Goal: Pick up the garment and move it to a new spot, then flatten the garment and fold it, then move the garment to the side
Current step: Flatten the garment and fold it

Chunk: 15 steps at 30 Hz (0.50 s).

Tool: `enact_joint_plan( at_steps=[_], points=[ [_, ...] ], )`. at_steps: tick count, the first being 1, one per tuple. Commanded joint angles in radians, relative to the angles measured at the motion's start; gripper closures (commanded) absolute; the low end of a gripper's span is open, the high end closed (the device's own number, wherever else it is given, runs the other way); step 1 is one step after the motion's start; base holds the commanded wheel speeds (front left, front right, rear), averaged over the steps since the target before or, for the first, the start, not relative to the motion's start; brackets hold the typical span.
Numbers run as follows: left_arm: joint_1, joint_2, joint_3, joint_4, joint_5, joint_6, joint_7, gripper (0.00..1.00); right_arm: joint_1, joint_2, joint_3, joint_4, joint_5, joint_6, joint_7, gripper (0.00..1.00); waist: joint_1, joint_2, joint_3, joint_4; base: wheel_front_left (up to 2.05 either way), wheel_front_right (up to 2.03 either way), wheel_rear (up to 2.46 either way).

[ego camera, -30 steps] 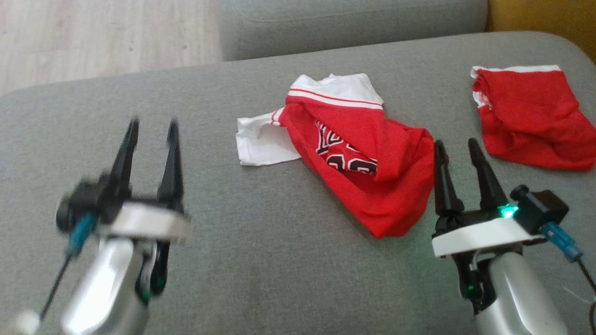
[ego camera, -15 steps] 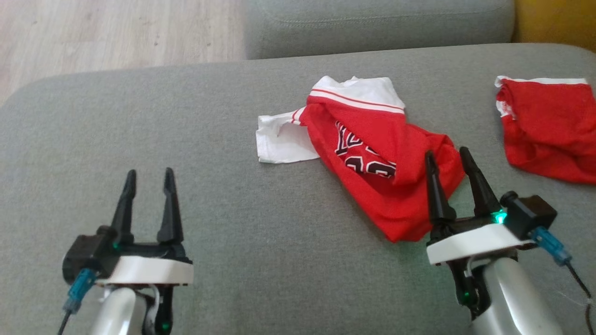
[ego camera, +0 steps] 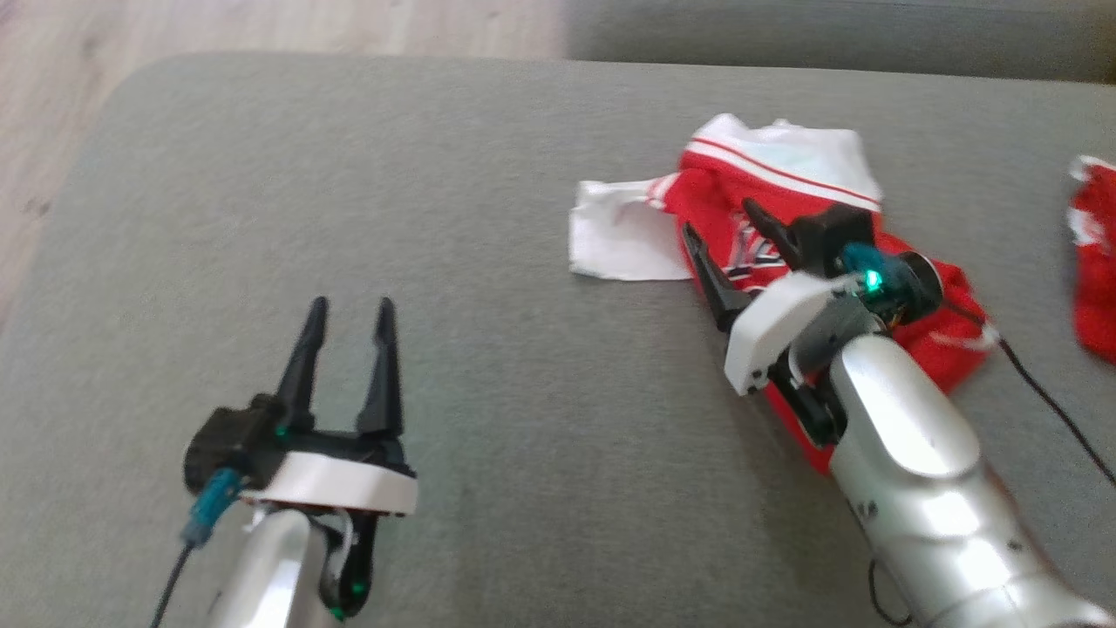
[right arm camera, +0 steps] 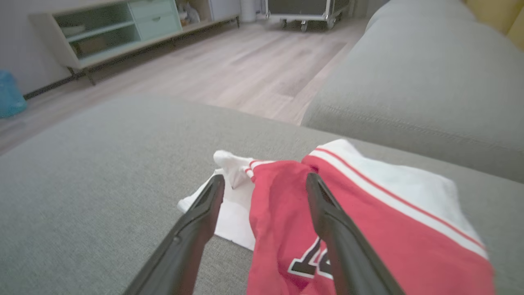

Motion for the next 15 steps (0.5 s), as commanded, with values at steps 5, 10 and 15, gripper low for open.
enact_joint_plan(
  at_steps=[5,10,15],
  points=[
    [-0.067,-0.012,-0.002,-0.004,0.016,-0.017,-0.006,0.00,-0.141,-0.014,0.033,0.183,-0.017,-0.001,0.065,0.00,-0.0001,-0.0001,0.039,0.112,0.00,0.00,0.00],
    [-0.077,-0.021,-0.015,-0.001,0.013,-0.024,-0.006,0.00,-0.226,-0.015,0.025,0.334,-0.060,-0.001,0.044,0.00,-0.0001,-0.0001,0.054,0.151,0.00,0.00,0.00],
    [-0.071,-0.024,-0.010,-0.002,0.011,-0.027,-0.006,0.00,-0.259,0.000,0.029,0.411,-0.041,-0.001,-0.039,1.00,-0.0001,-0.0001,0.047,0.150,0.00,0.00,0.00]
  ],
)
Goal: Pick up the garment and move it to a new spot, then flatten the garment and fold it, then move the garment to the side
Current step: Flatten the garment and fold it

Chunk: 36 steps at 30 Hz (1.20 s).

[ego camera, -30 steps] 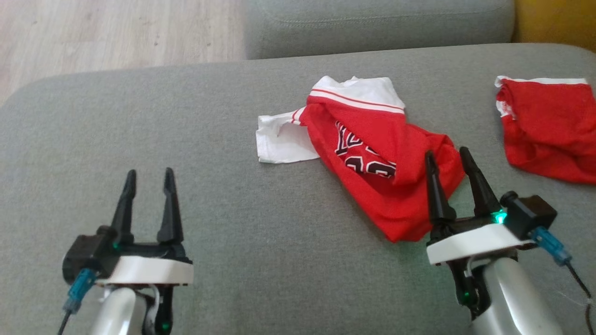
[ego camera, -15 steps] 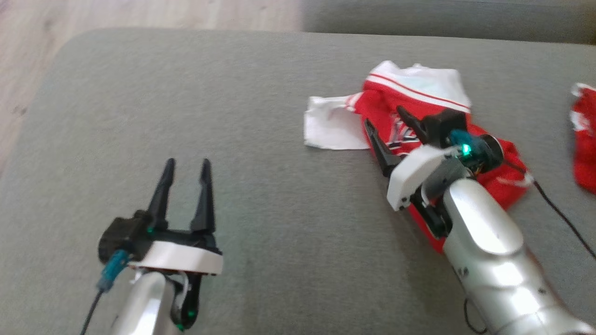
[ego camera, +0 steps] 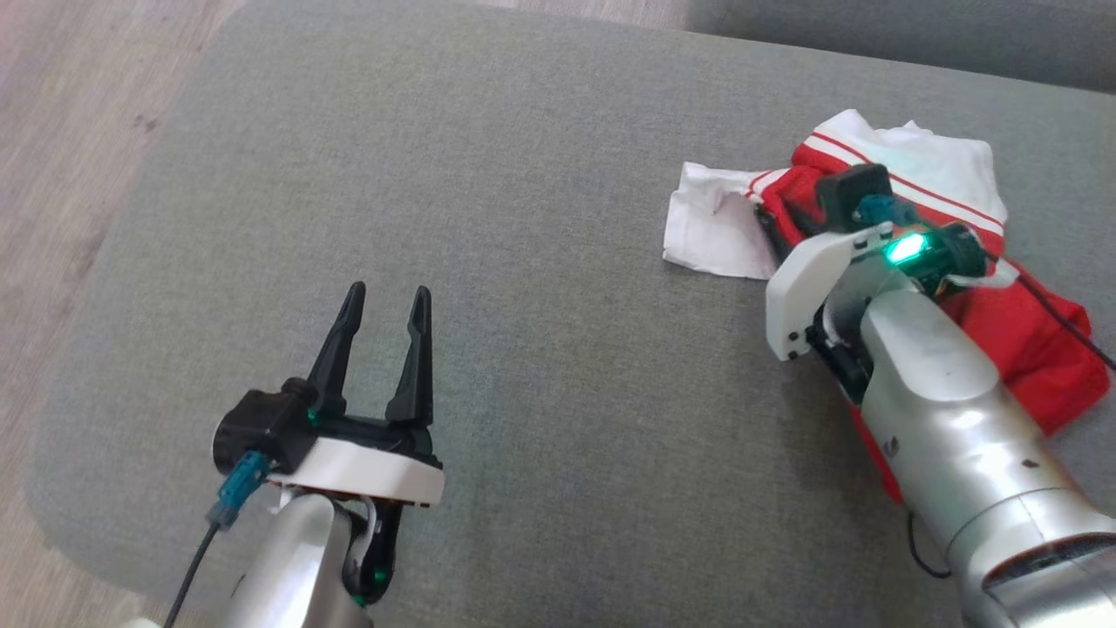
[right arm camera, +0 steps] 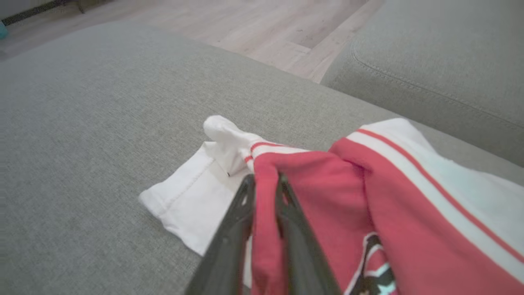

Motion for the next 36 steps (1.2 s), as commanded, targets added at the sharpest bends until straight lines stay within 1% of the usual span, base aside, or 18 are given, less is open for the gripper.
enact_joint_plan(
  at_steps=[1,3,8,13,14,15,20,23,24,25,28,31,34,36],
  points=[
    [-0.029,0.005,0.033,-0.029,-0.004,-0.002,-0.006,0.00,-0.019,0.024,0.037,-0.017,0.017,-0.001,-0.032,1.00,-0.0002,-0.0001,-0.008,-0.009,0.00,0.00,0.00],
    [-0.027,0.004,0.043,-0.028,-0.003,-0.003,-0.006,0.00,-0.004,0.027,0.094,-0.030,0.064,-0.001,-0.069,1.00,-0.0002,-0.0001,-0.018,-0.022,0.00,0.00,0.00],
    [-0.018,0.004,0.070,-0.037,0.004,-0.004,-0.006,0.00,0.038,0.028,0.302,-0.171,0.256,-0.001,-0.121,1.00,-0.0002,-0.0001,-0.044,-0.069,0.00,0.00,0.00],
    [-0.003,0.004,0.100,-0.050,0.015,-0.005,-0.006,0.00,0.054,0.028,0.431,-0.259,0.366,-0.001,-0.167,1.00,-0.0002,-0.0001,-0.073,-0.119,0.00,0.00,0.00],
    [0.003,0.004,0.111,-0.054,0.019,-0.005,-0.006,0.00,0.069,0.022,0.480,-0.289,0.401,-0.001,-0.169,1.00,-0.0002,-0.0001,-0.086,-0.135,0.00,0.00,0.00],
    [0.003,0.004,0.111,-0.054,0.019,-0.005,-0.006,0.00,0.069,0.022,0.480,-0.289,0.401,-0.001,-0.169,1.00,-0.0002,-0.0001,-0.086,-0.135,0.00,0.00,0.00],
    [0.027,0.004,0.137,-0.060,0.032,-0.006,-0.006,0.00,0.126,-0.048,0.654,-0.394,0.481,-0.001,-0.135,1.00,-0.0002,-0.0001,-0.120,-0.174,0.00,0.00,0.00],
    [0.042,0.003,0.149,-0.062,0.041,-0.006,-0.006,0.00,0.167,-0.096,0.759,-0.439,0.526,-0.001,-0.090,1.00,-0.0002,-0.0001,-0.137,-0.193,0.00,0.00,0.00],
    [0.046,0.003,0.153,-0.062,0.043,-0.006,-0.006,0.00,0.177,-0.110,0.790,-0.443,0.534,-0.001,-0.071,0.87,-0.0002,-0.0001,-0.141,-0.199,0.00,0.00,0.00],
    [0.049,0.003,0.156,-0.062,0.045,-0.006,-0.006,0.00,0.184,-0.124,0.816,-0.443,0.534,-0.001,-0.059,0.00,-0.0002,-0.0001,-0.146,-0.205,0.00,0.00,0.00],
    [0.055,0.003,0.161,-0.062,0.052,-0.007,-0.006,0.00,0.201,-0.143,0.851,-0.434,0.550,-0.001,-0.031,0.00,-0.0002,-0.0001,-0.156,-0.221,0.00,0.00,0.00],
    [0.060,0.004,0.168,-0.063,0.056,-0.007,-0.006,0.00,0.199,-0.154,0.846,-0.440,0.576,-0.001,-0.034,0.00,-0.0002,-0.0001,-0.166,-0.241,0.00,0.00,0.00],
    [0.061,0.004,0.176,-0.066,0.059,-0.007,-0.006,0.00,0.187,-0.174,0.803,-0.458,0.605,-0.001,-0.062,0.00,-0.0002,-0.0001,-0.174,-0.260,0.00,0.00,0.00],
    [0.062,0.004,0.179,-0.069,0.059,-0.007,-0.006,0.00,0.180,-0.190,0.742,-0.467,0.629,-0.001,-0.098,0.00,-0.0002,-0.0001,-0.179,-0.273,0.00,0.00,0.00]
  ],
)
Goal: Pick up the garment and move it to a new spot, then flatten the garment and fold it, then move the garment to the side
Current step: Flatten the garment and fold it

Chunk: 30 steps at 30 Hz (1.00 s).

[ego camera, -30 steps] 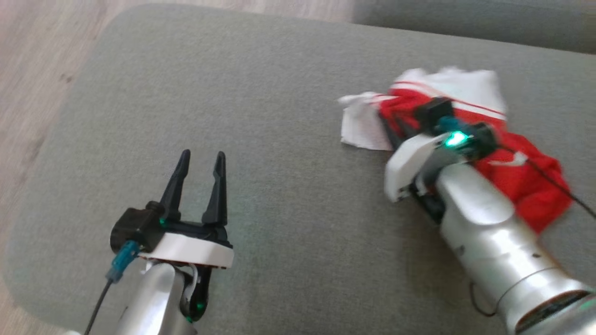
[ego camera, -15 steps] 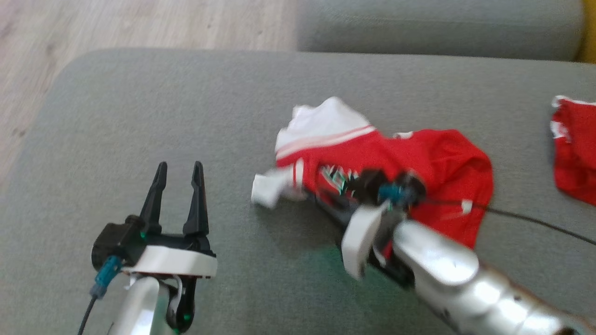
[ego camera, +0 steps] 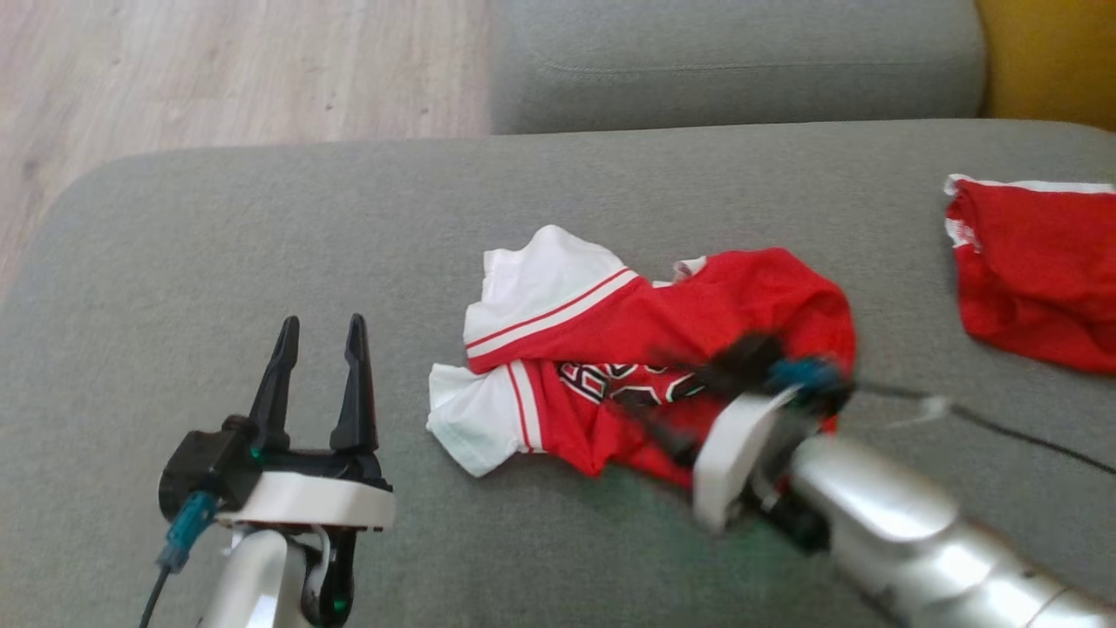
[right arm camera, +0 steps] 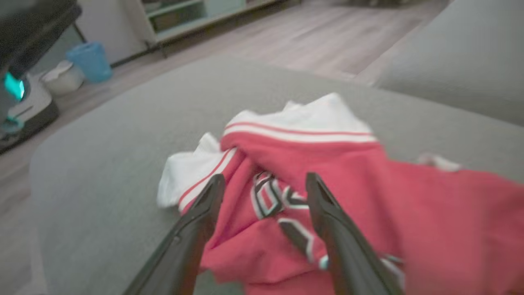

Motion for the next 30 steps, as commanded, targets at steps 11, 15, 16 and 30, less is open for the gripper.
enact_joint_plan(
  at_steps=[11,15,16,30],
  points=[
    [-0.006,0.007,0.060,-0.069,0.007,0.002,-0.006,0.00,0.077,-0.002,-0.527,-0.081,-0.139,-0.001,-0.166,0.00,0.0001,-0.0001,-0.001,-0.081,0.00,0.00,0.00],
    [0.000,0.007,0.063,-0.073,0.008,0.001,-0.006,0.00,0.216,0.070,-0.719,-0.193,-0.276,-0.001,-0.167,0.00,0.0001,-0.0001,0.008,-0.100,0.00,0.00,0.00],
    [0.001,0.007,0.064,-0.074,0.008,0.001,-0.006,0.00,0.246,0.088,-0.751,-0.215,-0.307,-0.001,-0.167,0.00,0.0001,-0.0001,0.011,-0.103,0.00,0.00,0.00],
    [-0.026,0.007,0.014,-0.075,-0.005,0.001,-0.006,0.00,0.314,0.168,-0.878,-0.311,-0.484,-0.001,-0.165,0.00,0.0001,-0.0001,0.065,-0.066,0.00,0.00,0.00]
  ],
)
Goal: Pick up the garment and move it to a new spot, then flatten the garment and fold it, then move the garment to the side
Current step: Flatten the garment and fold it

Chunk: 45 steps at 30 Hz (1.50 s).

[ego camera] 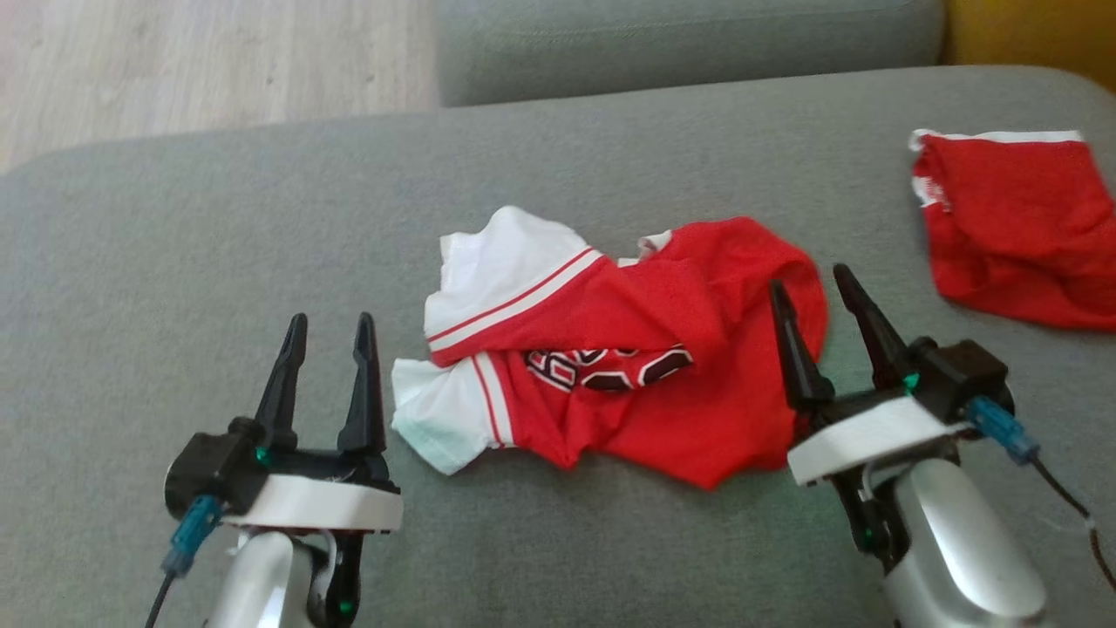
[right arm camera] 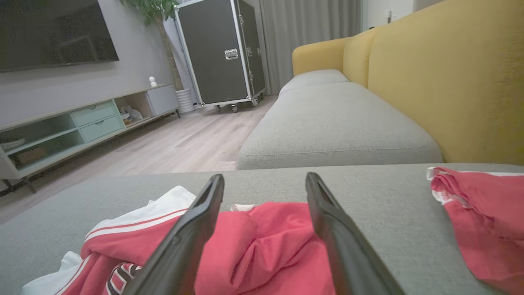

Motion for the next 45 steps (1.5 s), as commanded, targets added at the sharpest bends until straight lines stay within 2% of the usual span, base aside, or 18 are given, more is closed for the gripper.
enact_joint_plan(
  at_steps=[1,4,7,18,24,30,31,32,36,45],
  points=[
    [-0.053,0.007,0.018,-0.035,-0.007,0.001,-0.006,0.00,-0.076,0.015,0.026,-0.030,-0.018,-0.001,0.004,0.00,0.0000,-0.0001,0.029,0.028,0.00,0.00,0.00],
    [-0.074,0.007,-0.004,-0.032,-0.012,0.001,-0.006,0.00,-0.140,0.009,0.052,-0.005,-0.026,-0.001,0.058,0.00,0.0000,-0.0001,0.062,0.062,0.00,0.00,0.00],
    [-0.106,0.007,-0.038,-0.023,-0.026,0.001,-0.006,0.00,-0.260,-0.017,0.115,0.065,0.009,-0.001,0.165,0.00,0.0000,-0.0001,0.104,0.117,0.00,0.00,0.00],
    [-0.180,0.007,-0.154,-0.004,-0.097,0.005,-0.006,0.00,-0.555,-0.134,0.359,0.306,0.294,-0.001,0.458,0.00,0.0000,-0.0001,0.187,0.277,0.00,0.00,0.00],
    [-0.194,0.007,-0.198,-0.003,-0.129,0.019,-0.006,0.00,-0.626,-0.200,0.477,0.397,0.404,-0.001,0.552,0.00,0.0000,-0.0001,0.205,0.332,0.00,0.00,0.00],
    [-0.197,0.007,-0.217,-0.004,-0.143,0.028,-0.006,0.00,-0.651,-0.231,0.566,0.452,0.492,-0.001,0.606,0.00,0.0000,-0.0001,0.212,0.356,0.00,0.00,0.00],
    [-0.198,0.007,-0.219,-0.004,-0.144,0.030,-0.006,0.00,-0.654,-0.236,0.578,0.455,0.506,-0.001,0.609,0.77,0.0000,-0.0001,0.212,0.358,0.00,0.00,0.00],
    [-0.197,0.007,-0.221,-0.003,-0.145,0.031,-0.006,0.00,-0.657,-0.241,0.590,0.456,0.518,-0.001,0.607,1.00,0.0000,-0.0001,0.212,0.359,0.00,0.00,0.00],
    [-0.196,0.007,-0.220,0.000,-0.148,0.034,-0.006,0.00,-0.668,-0.254,0.616,0.455,0.548,-0.001,0.575,1.00,0.0000,-0.0001,0.207,0.358,0.00,0.00,0.00],
    [-0.189,0.007,-0.217,0.003,-0.150,0.034,-0.006,0.00,-0.772,-0.278,0.651,0.499,0.547,-0.001,0.370,1.00,0.0000,-0.0001,0.185,0.346,0.00,0.00,0.00]
  ],
)
